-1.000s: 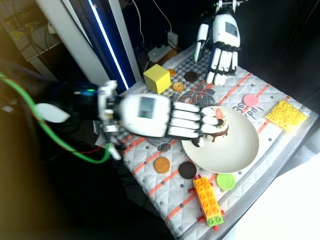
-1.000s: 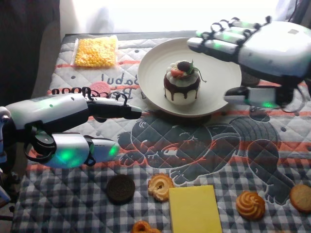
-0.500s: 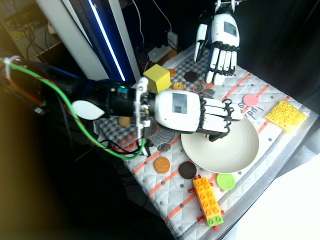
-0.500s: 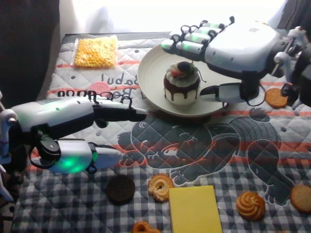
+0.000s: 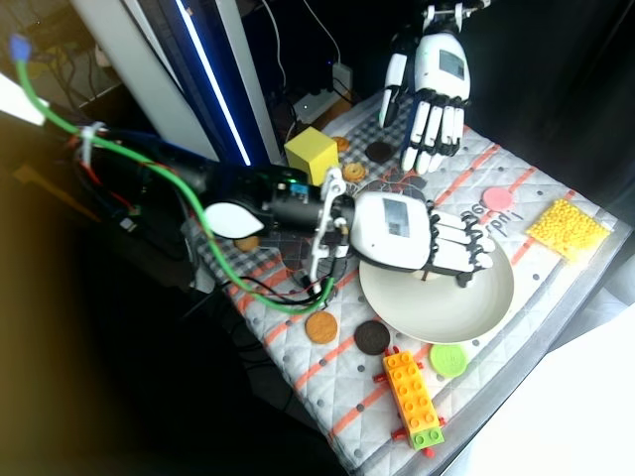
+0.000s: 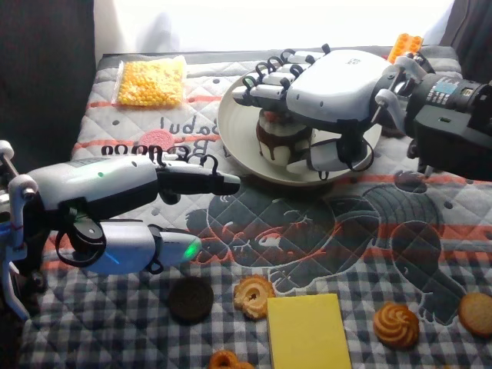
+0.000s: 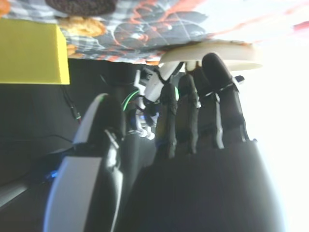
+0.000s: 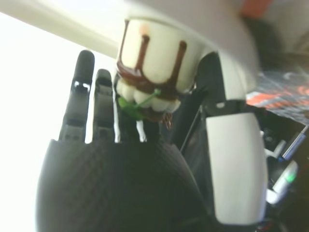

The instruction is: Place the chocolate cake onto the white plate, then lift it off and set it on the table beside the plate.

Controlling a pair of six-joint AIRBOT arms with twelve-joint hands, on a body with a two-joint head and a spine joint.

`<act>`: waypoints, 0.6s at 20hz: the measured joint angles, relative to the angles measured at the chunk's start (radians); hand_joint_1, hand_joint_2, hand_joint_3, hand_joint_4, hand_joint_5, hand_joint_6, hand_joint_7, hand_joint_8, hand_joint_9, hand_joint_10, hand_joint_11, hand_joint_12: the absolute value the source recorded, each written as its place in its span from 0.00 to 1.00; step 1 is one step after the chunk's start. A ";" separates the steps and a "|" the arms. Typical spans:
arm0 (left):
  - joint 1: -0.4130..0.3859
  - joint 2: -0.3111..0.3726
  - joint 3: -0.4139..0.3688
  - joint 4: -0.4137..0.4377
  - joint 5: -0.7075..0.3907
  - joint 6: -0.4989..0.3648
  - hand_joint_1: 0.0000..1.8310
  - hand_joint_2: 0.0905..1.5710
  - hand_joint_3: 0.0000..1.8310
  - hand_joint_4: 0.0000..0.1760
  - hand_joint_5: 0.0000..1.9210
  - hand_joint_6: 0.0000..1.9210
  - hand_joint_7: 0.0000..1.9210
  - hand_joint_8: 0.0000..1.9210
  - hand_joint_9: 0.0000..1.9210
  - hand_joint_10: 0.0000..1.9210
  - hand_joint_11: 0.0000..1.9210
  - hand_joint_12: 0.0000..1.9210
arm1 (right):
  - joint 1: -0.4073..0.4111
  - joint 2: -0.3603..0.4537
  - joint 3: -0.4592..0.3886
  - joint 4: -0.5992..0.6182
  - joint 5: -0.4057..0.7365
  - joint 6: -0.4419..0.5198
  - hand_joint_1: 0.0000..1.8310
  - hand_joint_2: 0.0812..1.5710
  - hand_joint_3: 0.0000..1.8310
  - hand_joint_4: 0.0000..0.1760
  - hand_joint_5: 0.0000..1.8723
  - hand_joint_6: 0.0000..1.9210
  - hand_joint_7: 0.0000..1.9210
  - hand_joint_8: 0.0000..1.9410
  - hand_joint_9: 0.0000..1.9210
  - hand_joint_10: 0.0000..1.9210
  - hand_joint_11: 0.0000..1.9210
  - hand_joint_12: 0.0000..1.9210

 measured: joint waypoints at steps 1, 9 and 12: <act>0.000 0.000 0.000 0.000 0.001 0.000 0.34 0.87 0.00 0.05 0.15 0.00 0.12 0.00 0.02 0.31 0.00 0.71 | 0.000 0.000 0.000 0.005 0.001 0.001 0.65 0.77 0.00 0.00 0.36 0.56 0.39 0.56 0.43 0.69 0.37 0.95; 0.000 0.000 0.004 -0.001 -0.003 -0.006 0.31 0.87 0.00 0.21 0.15 0.00 0.13 0.00 0.00 0.35 0.00 0.73 | 0.031 0.104 -0.072 0.002 -0.004 0.000 0.61 0.83 0.00 0.04 0.31 0.81 0.34 0.81 0.28 0.85 0.25 0.98; 0.000 0.000 0.008 -0.003 -0.002 -0.027 0.28 0.88 0.00 0.35 0.13 0.01 0.10 0.00 0.00 0.27 0.00 0.67 | 0.034 0.204 -0.160 0.003 0.070 0.000 0.63 0.82 0.00 0.00 0.32 0.73 0.37 0.87 0.40 0.98 0.46 1.00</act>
